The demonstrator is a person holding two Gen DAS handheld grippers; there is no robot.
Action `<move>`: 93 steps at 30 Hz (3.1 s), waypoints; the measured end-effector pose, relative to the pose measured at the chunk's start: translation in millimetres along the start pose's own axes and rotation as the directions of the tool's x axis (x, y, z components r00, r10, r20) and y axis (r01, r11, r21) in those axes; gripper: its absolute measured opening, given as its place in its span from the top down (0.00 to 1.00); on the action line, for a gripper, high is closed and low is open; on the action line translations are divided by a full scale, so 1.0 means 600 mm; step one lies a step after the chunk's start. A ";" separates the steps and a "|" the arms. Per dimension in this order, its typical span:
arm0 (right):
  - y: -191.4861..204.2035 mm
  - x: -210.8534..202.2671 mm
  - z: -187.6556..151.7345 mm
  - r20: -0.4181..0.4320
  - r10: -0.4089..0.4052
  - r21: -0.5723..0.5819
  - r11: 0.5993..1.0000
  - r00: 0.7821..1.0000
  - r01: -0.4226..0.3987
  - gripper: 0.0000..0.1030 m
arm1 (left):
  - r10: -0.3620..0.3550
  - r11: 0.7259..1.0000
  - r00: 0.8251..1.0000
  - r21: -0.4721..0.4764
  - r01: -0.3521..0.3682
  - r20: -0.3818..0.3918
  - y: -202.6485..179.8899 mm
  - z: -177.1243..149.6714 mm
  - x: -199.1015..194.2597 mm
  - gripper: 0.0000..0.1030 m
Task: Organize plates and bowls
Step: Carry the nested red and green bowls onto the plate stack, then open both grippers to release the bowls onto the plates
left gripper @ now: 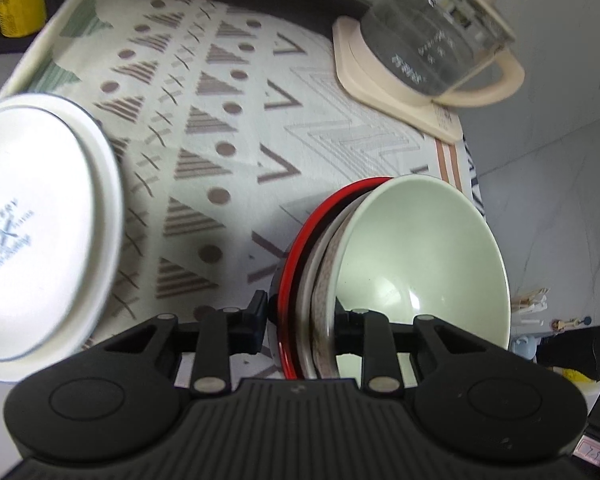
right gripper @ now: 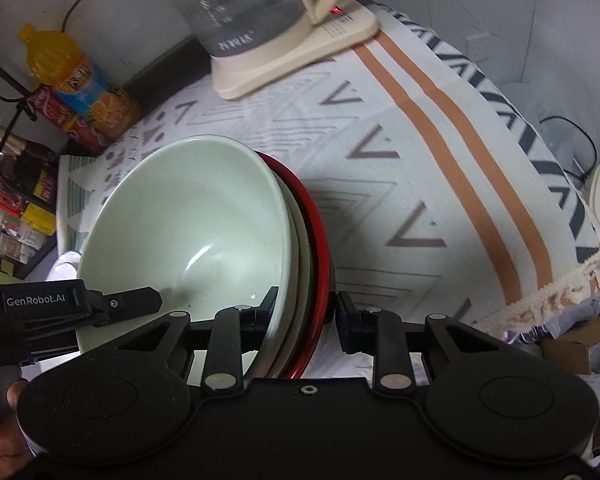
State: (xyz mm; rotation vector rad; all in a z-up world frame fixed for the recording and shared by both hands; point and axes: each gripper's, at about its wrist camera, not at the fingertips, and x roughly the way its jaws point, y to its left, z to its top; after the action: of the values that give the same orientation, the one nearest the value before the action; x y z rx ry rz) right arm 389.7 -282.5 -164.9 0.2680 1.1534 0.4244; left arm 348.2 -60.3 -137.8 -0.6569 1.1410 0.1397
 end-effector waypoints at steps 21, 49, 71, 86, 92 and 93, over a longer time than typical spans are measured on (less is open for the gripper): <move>0.180 -0.009 0.023 0.029 0.116 -0.149 0.983 0.993 -0.110 0.73 | 0.050 0.992 0.986 -0.126 -0.030 0.158 0.131 0.038 -0.136 0.74; 0.404 0.073 -0.018 -0.107 0.166 -0.335 0.922 0.980 -0.193 0.73 | 0.156 0.942 0.970 -0.323 -0.089 0.188 0.346 0.052 -0.201 0.74; 0.422 0.120 -0.047 -0.147 0.109 -0.305 0.941 0.983 -0.150 0.70 | 0.129 0.949 0.984 -0.302 -0.088 0.119 0.386 0.060 -0.168 0.73; 0.430 0.060 -0.053 0.031 0.113 -0.263 0.959 0.993 -0.101 0.19 | 0.123 0.984 0.976 -0.152 -0.096 0.178 0.368 0.064 -0.212 0.24; 0.417 0.022 -0.067 0.159 0.070 -0.196 0.980 0.985 -0.038 0.07 | 0.124 0.992 0.968 -0.038 -0.119 0.218 0.361 0.066 -0.232 0.19; 0.413 0.015 -0.071 0.179 0.058 -0.183 0.983 0.982 -0.025 0.06 | 0.122 0.993 0.967 -0.025 -0.119 0.223 0.360 0.067 -0.234 0.19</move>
State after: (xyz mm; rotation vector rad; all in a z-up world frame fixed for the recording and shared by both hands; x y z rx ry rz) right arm 307.2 -58.2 -85.4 0.1699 0.9238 0.5266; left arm 227.8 166.8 -93.7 -0.5661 0.9624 0.3168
